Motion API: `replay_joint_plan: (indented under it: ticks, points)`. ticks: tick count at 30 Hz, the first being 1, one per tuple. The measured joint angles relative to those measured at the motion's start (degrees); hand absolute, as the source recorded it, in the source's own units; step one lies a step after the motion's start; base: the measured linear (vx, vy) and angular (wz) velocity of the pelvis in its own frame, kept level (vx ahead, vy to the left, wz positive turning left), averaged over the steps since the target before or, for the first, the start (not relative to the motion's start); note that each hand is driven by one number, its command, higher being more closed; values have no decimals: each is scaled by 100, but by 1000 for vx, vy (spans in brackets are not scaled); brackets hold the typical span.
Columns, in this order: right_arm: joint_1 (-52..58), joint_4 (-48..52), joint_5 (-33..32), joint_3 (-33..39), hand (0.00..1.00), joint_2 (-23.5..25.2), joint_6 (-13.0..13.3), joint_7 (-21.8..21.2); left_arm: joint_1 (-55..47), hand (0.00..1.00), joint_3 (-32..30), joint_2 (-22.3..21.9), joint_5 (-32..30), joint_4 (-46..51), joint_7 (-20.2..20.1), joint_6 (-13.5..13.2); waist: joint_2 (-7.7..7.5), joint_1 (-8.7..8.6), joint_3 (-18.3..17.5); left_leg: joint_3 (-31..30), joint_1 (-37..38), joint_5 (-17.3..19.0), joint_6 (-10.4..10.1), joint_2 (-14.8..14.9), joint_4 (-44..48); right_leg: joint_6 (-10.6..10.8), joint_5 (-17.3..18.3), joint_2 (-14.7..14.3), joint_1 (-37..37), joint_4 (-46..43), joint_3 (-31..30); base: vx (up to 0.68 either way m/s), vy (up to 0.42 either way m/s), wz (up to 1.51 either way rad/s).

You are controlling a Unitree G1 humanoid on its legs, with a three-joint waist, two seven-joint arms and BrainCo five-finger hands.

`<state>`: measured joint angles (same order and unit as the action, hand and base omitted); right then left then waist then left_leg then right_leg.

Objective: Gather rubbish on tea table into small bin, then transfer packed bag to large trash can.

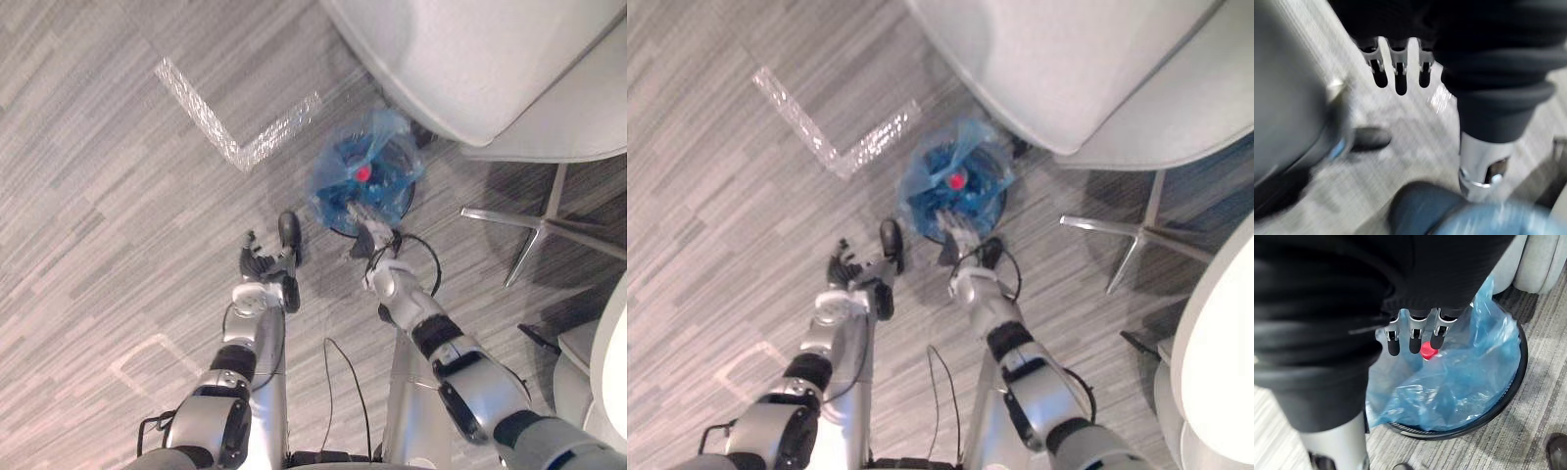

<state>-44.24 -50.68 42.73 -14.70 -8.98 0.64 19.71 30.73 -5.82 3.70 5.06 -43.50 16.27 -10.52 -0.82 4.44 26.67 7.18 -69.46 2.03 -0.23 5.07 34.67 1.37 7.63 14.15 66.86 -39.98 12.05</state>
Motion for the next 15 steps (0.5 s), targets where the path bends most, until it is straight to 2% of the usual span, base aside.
replay_joint_plan:
  ticks: [4,8,9,15]
  points:
    - [-267,-76,4,333,0,-271,-275,211,48,0,-2,31,250,108,77,-42,4,15,8,-117,-269,-85,-84,-45,-97,-42,68,38,286,-120,65,-51,-31,19]
    - [-451,-260,5,509,0,-332,-403,344,48,0,1,-78,413,124,114,-44,10,12,17,-141,-461,-203,-125,-66,-229,-62,75,86,528,-171,140,-54,-20,12]
    - [-486,-279,5,524,100,-321,-421,345,47,0,0,-117,429,122,118,-44,10,19,22,-149,-507,-269,-108,-64,-272,-73,67,90,591,-178,163,-37,-18,5]
    - [-547,-445,1,519,100,-231,-426,342,47,0,0,-130,521,122,121,-60,16,31,25,-197,-541,-335,-137,-67,-355,-95,77,89,632,-190,225,-44,-19,6]
